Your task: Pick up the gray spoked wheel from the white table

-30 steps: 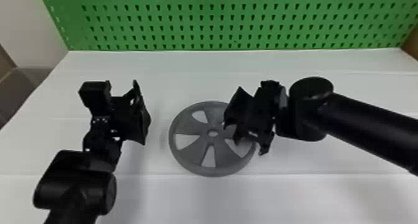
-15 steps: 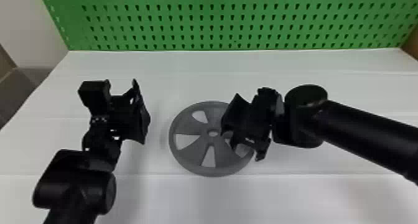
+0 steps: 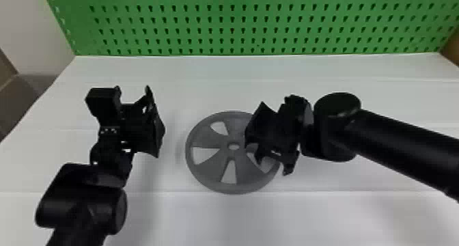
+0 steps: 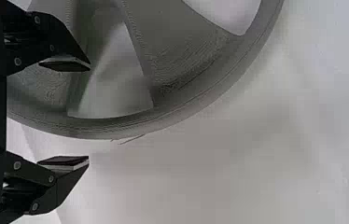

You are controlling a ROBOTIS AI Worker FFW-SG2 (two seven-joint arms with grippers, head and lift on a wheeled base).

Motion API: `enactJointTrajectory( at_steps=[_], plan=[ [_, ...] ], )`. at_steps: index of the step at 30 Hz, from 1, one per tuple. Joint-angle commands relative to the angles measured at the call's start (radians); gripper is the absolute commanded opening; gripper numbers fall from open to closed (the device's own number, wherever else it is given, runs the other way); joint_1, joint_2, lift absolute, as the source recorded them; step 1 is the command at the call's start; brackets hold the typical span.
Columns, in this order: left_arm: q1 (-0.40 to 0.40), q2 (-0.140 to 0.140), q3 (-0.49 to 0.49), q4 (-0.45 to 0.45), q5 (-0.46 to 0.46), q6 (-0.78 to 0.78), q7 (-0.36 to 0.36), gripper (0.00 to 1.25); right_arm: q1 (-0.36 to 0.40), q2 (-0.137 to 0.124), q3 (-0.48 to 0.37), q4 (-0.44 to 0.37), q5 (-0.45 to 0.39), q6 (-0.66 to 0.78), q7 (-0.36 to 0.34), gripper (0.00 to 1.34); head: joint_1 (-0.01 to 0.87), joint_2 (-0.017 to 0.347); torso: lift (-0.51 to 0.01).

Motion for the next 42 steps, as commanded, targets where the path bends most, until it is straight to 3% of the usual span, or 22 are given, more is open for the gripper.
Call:
enactJointTrajectory(
  at_steps=[1, 14, 32, 42],
  plan=[
    [0.001, 0.001, 0.0, 0.0, 0.0, 0.0, 0.0, 0.75, 0.002, 0.001, -0.002, 0.001, 0.001, -0.006, 0.001, 0.75, 0.779, 0.067, -0.08],
    [0.0, 0.002, -0.003, 0.0, 0.0, 0.0, 0.0, 0.75, 0.005, 0.001, -0.002, 0.001, -0.001, -0.009, 0.0, 0.5, 0.779, 0.067, -0.08],
    [0.0, 0.005, -0.006, 0.0, 0.0, 0.0, 0.0, 0.75, 0.001, 0.001, 0.008, -0.013, 0.045, 0.01, -0.002, 0.48, 0.779, 0.067, -0.08],
    [-0.002, 0.008, -0.01, 0.0, 0.0, 0.0, 0.0, 0.75, 0.005, -0.001, 0.006, -0.016, 0.016, 0.011, 0.0, 0.44, 0.779, 0.067, -0.08]
  ],
)
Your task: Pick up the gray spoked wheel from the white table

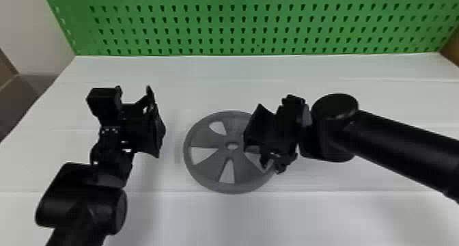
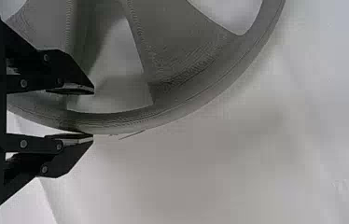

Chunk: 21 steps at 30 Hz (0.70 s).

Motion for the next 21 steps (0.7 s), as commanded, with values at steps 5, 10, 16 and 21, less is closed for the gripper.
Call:
enactJointTrajectory(
  at_steps=[5, 10, 16, 21],
  plan=[
    [-0.002, 0.003, -0.005, 0.0, 0.0, 0.0, 0.0, 0.75, 0.003, -0.003, -0.009, 0.001, -0.002, 0.007, 0.0, 0.44, 0.779, 0.067, -0.08],
    [-0.007, 0.003, -0.011, 0.0, -0.003, 0.003, 0.0, 0.74, 0.003, -0.003, -0.006, 0.024, -0.053, 0.034, 0.035, 0.37, 0.779, 0.067, -0.08],
    [-0.005, 0.006, -0.009, 0.0, -0.003, 0.003, 0.0, 0.73, 0.013, -0.001, -0.026, 0.079, -0.016, 0.129, 0.11, 0.19, 0.779, 0.067, -0.08],
    [-0.005, 0.006, -0.009, 0.0, -0.005, 0.003, 0.0, 0.73, 0.016, -0.001, -0.049, 0.094, 0.012, 0.172, 0.11, 0.18, 0.779, 0.067, -0.08]
  ],
)
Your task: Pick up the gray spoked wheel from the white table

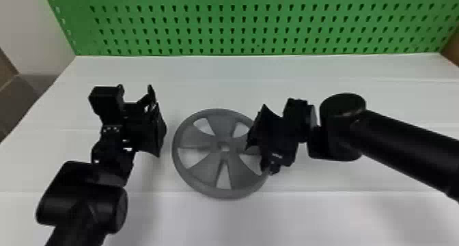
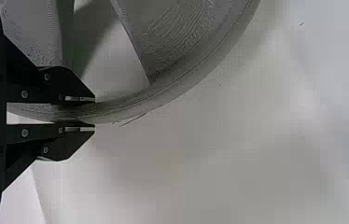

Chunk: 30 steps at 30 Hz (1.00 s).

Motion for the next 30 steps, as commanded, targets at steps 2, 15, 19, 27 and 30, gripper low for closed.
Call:
enactJointTrajectory(
  at_steps=[2, 15, 19, 27, 30],
  plan=[
    [0.001, 0.001, 0.0, 0.0, 0.0, 0.0, 0.0, 0.73, 0.002, -0.001, -0.019, 0.01, 0.033, 0.04, -0.001, 0.18, 0.779, 0.067, -0.08],
    [0.001, 0.002, -0.002, 0.0, 0.001, 0.0, 0.0, 0.72, 0.001, -0.001, -0.066, 0.001, 0.148, 0.068, -0.001, 0.18, 0.779, 0.067, -0.08],
    [0.002, 0.002, 0.001, 0.0, 0.001, 0.0, 0.0, 0.72, 0.001, -0.001, -0.082, 0.001, 0.165, 0.085, -0.001, 0.18, 0.779, 0.067, -0.08],
    [0.002, 0.004, -0.002, 0.0, 0.0, 0.0, 0.0, 0.72, 0.006, -0.002, -0.137, 0.009, 0.243, 0.154, -0.003, 0.18, 0.779, 0.067, -0.08],
    [0.002, 0.004, -0.002, 0.0, 0.0, 0.0, 0.0, 0.72, 0.007, -0.005, -0.166, 0.021, 0.258, 0.178, -0.003, 0.18, 0.779, 0.067, -0.08]
  ],
)
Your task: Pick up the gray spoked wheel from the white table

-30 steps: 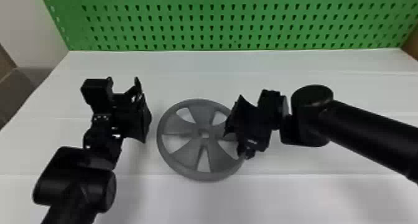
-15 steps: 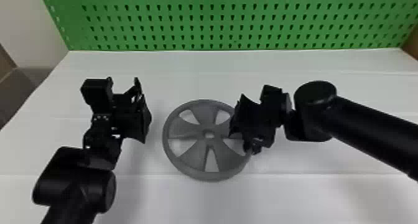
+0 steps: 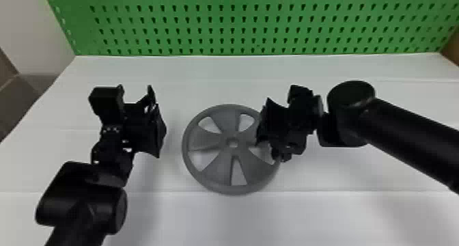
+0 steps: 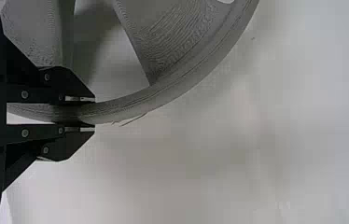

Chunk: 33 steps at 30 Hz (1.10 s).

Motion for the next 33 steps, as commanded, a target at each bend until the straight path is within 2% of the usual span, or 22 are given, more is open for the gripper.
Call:
enactJointTrajectory(
  at_steps=[1, 7, 13, 17, 21, 23, 29, 33],
  plan=[
    [0.0, 0.0, 0.0, 0.0, 0.0, 0.0, 0.0, 0.72, 0.005, -0.003, -0.048, 0.014, 0.041, 0.04, 0.002, 0.18, 0.779, 0.067, -0.08],
    [0.003, 0.002, 0.001, 0.0, 0.0, 0.0, 0.0, 0.72, 0.017, -0.007, -0.16, 0.004, 0.167, 0.069, 0.002, 0.16, 0.779, 0.067, -0.08],
    [0.003, 0.002, 0.001, 0.0, 0.0, 0.0, 0.0, 0.72, 0.014, -0.021, -0.2, -0.003, 0.219, 0.085, 0.017, 0.16, 0.779, 0.067, -0.08],
    [0.003, 0.002, 0.003, 0.0, 0.0, 0.0, 0.0, 0.72, 0.015, -0.03, -0.237, -0.016, 0.3, 0.089, 0.041, 0.16, 0.779, 0.067, -0.08],
    [0.003, 0.002, 0.004, 0.0, 0.0, 0.0, 0.0, 0.72, 0.017, -0.037, -0.283, -0.038, 0.416, 0.083, 0.101, 0.16, 0.779, 0.069, -0.08],
    [0.003, 0.002, 0.003, 0.0, 0.0, 0.0, 0.0, 0.72, 0.019, -0.038, -0.306, -0.039, 0.471, 0.082, 0.153, 0.16, 0.779, 0.067, -0.08],
    [0.003, 0.002, 0.003, 0.0, 0.003, 0.0, 0.0, 0.71, 0.031, -0.04, -0.375, -0.053, 0.572, 0.073, 0.244, 0.16, 0.779, 0.067, -0.08],
    [0.005, 0.002, 0.004, 0.0, 0.005, 0.0, 0.0, 0.71, 0.046, -0.04, -0.41, -0.087, 0.705, 0.042, 0.321, 0.16, 0.779, 0.067, -0.08]
  ],
)
